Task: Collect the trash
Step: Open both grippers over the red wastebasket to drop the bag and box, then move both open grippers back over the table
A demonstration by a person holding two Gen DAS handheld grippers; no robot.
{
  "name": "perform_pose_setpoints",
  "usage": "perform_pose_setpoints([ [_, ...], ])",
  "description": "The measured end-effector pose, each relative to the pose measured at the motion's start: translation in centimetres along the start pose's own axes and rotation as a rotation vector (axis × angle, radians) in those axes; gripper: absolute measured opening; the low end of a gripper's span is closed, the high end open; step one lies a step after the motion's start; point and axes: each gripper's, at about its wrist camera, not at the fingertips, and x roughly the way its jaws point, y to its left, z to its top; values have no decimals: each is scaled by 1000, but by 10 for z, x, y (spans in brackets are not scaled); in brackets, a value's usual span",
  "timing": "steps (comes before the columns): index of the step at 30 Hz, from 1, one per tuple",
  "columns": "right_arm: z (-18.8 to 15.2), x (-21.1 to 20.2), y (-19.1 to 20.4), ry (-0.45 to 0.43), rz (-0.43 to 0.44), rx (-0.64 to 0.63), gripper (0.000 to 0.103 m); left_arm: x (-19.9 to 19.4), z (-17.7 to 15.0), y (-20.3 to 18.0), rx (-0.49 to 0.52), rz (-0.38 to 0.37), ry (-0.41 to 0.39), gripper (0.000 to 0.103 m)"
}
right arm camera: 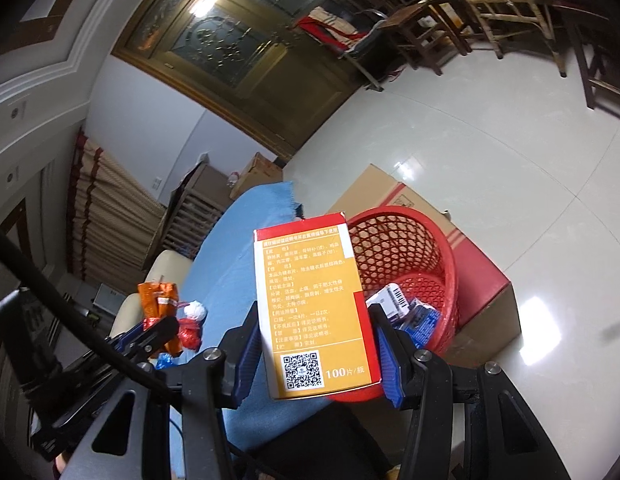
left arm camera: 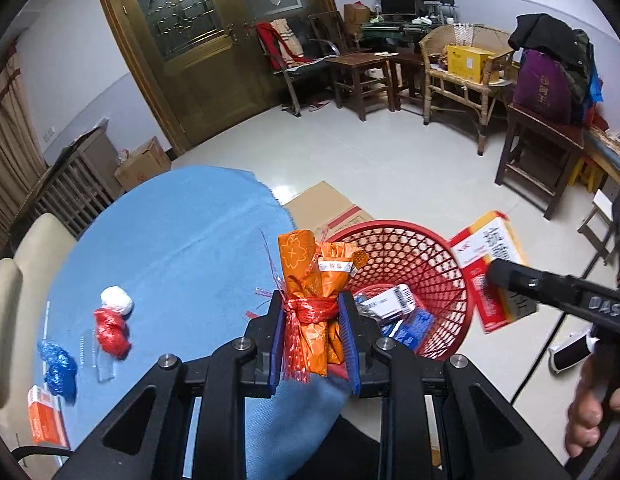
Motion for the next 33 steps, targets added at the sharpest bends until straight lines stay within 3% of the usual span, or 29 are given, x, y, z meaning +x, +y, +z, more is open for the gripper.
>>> perform_pose_setpoints([
  [5,6,16,-9,-23,-23,42,55,18,11,-1,-40,-103,25,29],
  [7,9,24,-12,-22,-15,70,57,25,16,-2,-43,-139,40,37],
  [8,11,29,-14,-13,-9,86,63,28,19,-2,-46,-141,48,48],
  [10,14,34,-16,-9,12,119,71,29,22,2,-64,-133,33,56],
  [13,16,33,-10,-20,22,99,71,25,19,8,-74,-116,21,57],
  [19,12,17,13,-41,29,9,71,-8,0,25,-76,-30,-23,58],
  [24,9,2,43,-60,38,-68,71,-63,-17,51,-93,68,-151,73],
  [29,0,-21,108,-120,43,-258,70,-124,-40,85,-150,154,-292,82],
  [33,-17,-33,163,-151,80,-392,70,-167,-68,112,-196,235,-378,84],
])
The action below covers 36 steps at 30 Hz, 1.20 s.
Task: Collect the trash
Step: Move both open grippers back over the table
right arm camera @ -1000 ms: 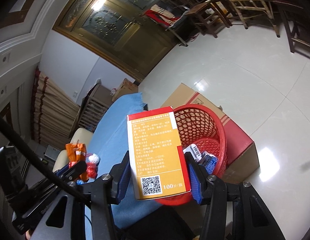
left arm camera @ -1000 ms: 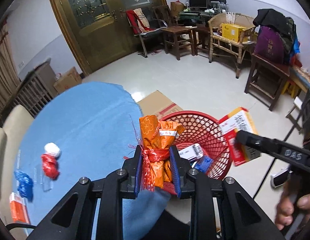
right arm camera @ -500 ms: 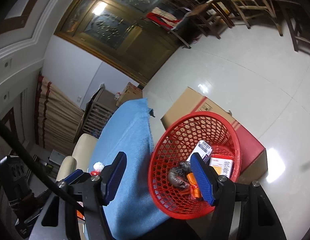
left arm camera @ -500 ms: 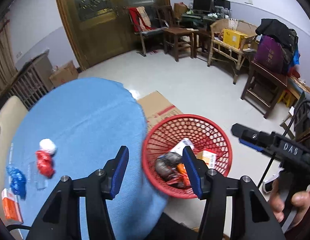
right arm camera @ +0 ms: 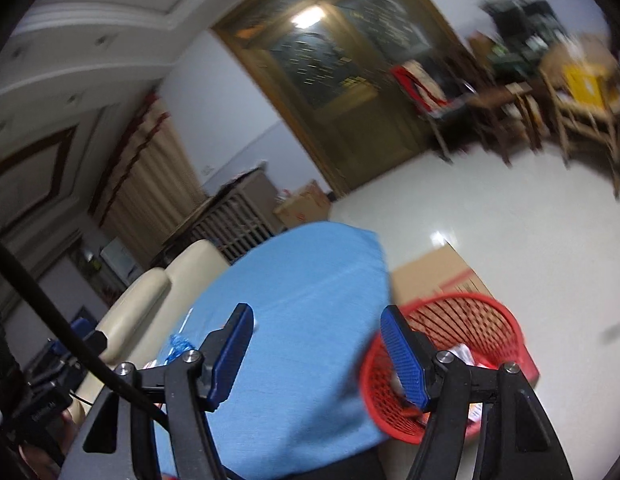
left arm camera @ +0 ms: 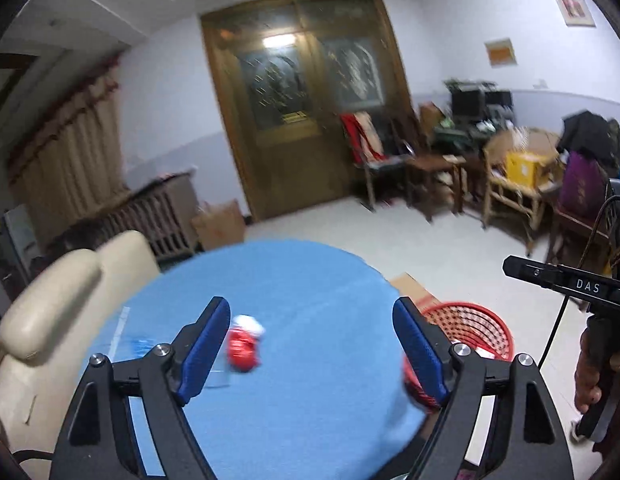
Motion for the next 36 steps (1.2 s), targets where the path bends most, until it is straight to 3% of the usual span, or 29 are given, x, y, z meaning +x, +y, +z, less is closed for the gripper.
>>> perform_pose_setpoints([
  [4,-4,-1,62,-13,50,-132,70,-31,-11,33,-36,81,-51,94],
  [10,-23,5,136,-14,134,-275,70,-73,-35,76,-91,215,-92,94],
  [12,-31,12,158,6,162,-306,70,-90,-44,90,-115,271,-115,95],
  [14,-41,21,180,34,181,-340,70,-105,-51,102,-143,315,-137,102],
  [18,-61,37,220,83,205,-409,70,-131,-69,127,-189,382,-170,103],
  [22,-81,48,250,117,227,-468,70,-150,-85,147,-209,456,-183,103],
  [28,-103,62,284,137,260,-546,70,-157,-106,166,-237,499,-167,103],
  [36,-114,81,290,186,272,-537,70,-160,-124,175,-246,524,-130,103],
])
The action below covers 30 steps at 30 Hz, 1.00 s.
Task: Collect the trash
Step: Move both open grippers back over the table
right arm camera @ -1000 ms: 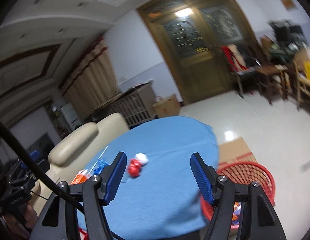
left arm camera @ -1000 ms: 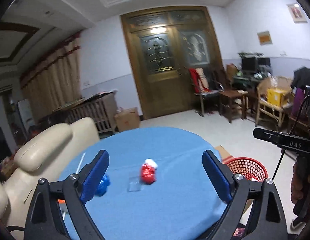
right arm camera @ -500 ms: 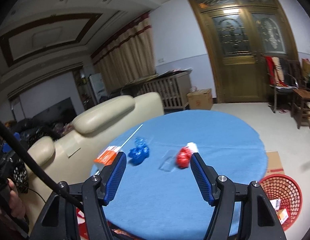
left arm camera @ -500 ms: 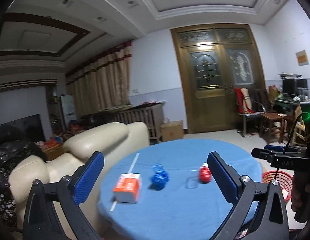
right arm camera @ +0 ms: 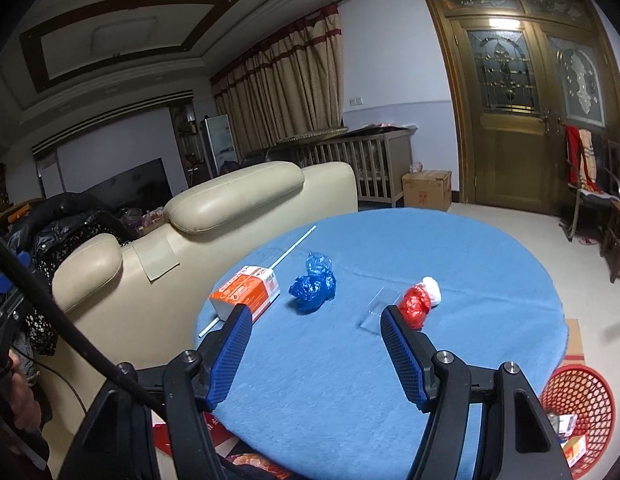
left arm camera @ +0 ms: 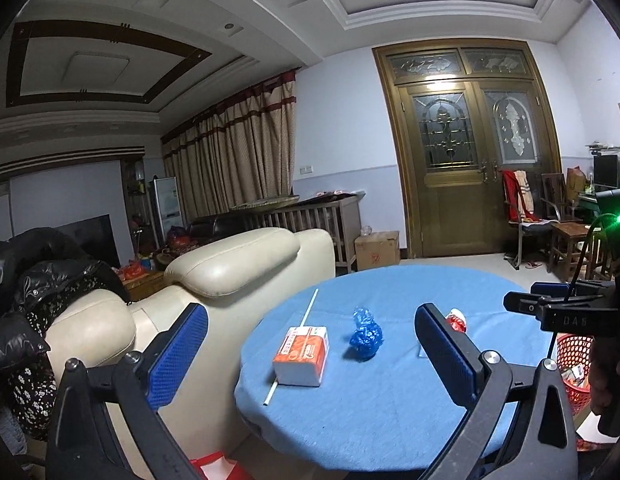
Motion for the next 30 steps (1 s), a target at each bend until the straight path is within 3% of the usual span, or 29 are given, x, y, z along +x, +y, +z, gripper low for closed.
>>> perform_pose_setpoints([
  [20,-3,15,-18,42,-18,71,70,-7,-4,-2,2,-26,25,103],
  [30,-6,19,-16,48,-21,62,70,3,-10,3,-20,-14,80,103],
])
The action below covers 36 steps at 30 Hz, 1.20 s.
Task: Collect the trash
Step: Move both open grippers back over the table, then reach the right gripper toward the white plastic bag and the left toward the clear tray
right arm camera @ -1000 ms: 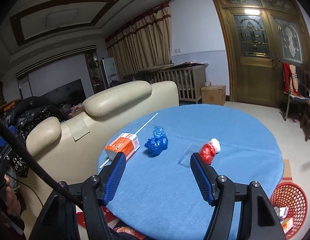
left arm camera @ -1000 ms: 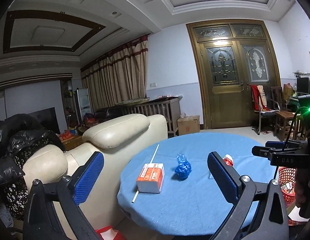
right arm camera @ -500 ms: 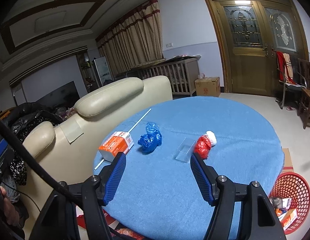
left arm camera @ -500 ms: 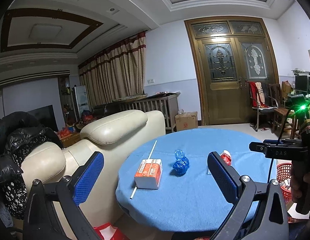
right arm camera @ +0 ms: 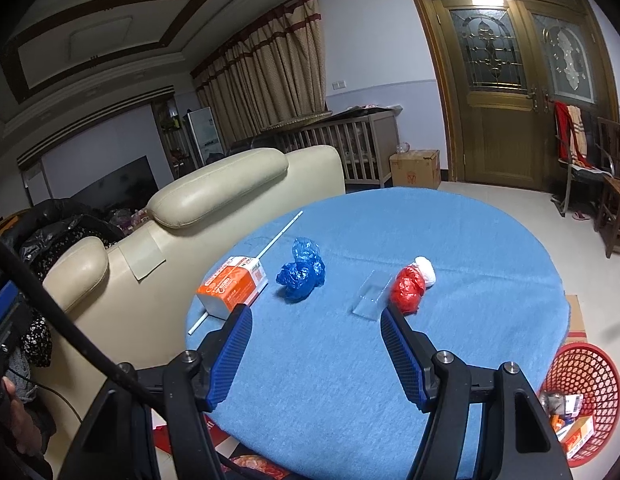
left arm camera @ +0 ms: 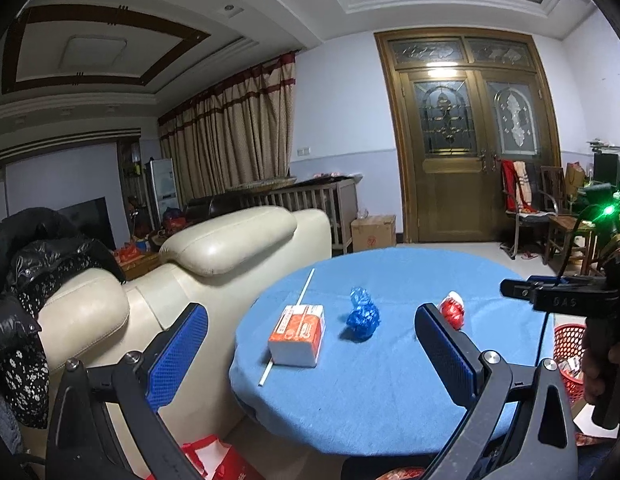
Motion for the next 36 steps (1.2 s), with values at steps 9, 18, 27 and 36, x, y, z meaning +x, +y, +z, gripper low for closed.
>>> perform_pose_setpoints([
  [9,-4,2,-7,4,-12,16,70,26,-19,17,-83,13,146,103],
  [18,-6,-10,-31,-36,-33,67,70,47,-39,15,-199,-33,292,103],
  [27,-13,-8,-66,-20,-62,156,70,57,-50,-11,-164,-96,361,103],
  [36,-23,9,-87,44,-78,229,70,68,-63,-20,-148,-116,419,103],
])
